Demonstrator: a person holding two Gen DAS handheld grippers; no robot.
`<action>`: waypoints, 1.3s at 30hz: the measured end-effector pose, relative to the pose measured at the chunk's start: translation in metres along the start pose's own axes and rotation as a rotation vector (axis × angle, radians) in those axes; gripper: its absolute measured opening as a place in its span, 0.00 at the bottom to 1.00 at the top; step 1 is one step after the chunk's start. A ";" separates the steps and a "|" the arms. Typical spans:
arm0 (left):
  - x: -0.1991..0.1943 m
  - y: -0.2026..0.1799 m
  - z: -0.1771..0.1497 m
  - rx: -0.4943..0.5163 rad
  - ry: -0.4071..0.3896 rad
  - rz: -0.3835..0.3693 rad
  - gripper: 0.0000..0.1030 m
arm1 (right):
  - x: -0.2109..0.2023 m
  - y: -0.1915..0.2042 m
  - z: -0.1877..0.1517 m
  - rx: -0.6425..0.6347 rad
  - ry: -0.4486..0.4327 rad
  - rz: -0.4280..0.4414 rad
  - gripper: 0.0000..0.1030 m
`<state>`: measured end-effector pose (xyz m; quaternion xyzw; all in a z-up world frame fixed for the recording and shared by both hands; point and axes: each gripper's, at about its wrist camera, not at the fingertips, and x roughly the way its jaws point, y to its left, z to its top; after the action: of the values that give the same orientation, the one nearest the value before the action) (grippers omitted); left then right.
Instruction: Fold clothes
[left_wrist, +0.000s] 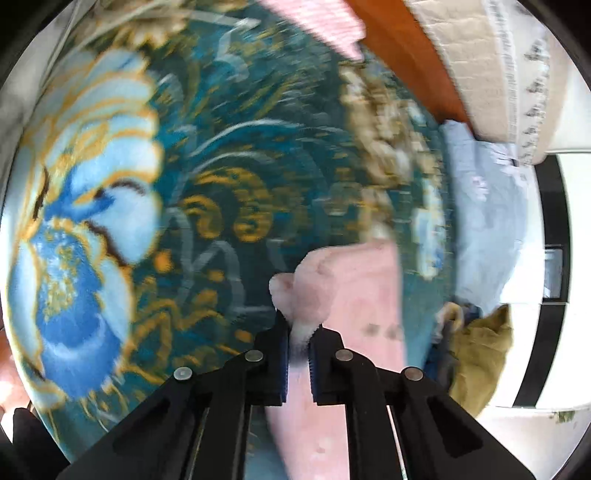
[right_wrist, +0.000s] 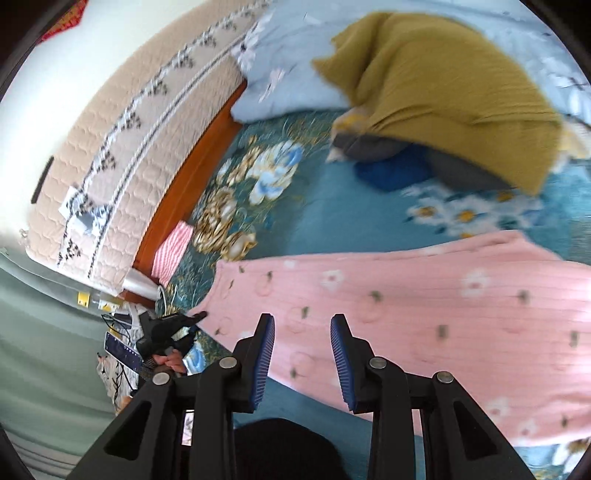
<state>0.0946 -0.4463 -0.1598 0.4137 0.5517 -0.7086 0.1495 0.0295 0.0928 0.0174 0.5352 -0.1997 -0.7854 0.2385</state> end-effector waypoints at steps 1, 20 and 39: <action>-0.008 -0.014 -0.004 0.037 -0.006 -0.033 0.08 | -0.009 -0.008 -0.003 0.006 -0.014 0.001 0.33; -0.013 -0.287 -0.241 0.923 0.169 -0.135 0.08 | -0.066 -0.167 -0.067 0.315 -0.157 0.059 0.35; 0.138 -0.208 -0.423 1.112 0.747 0.319 0.16 | -0.024 -0.218 -0.098 0.463 -0.092 0.108 0.43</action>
<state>0.0493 0.0431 -0.1468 0.7217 0.0533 -0.6656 -0.1825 0.0936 0.2774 -0.1226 0.5280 -0.4135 -0.7281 0.1418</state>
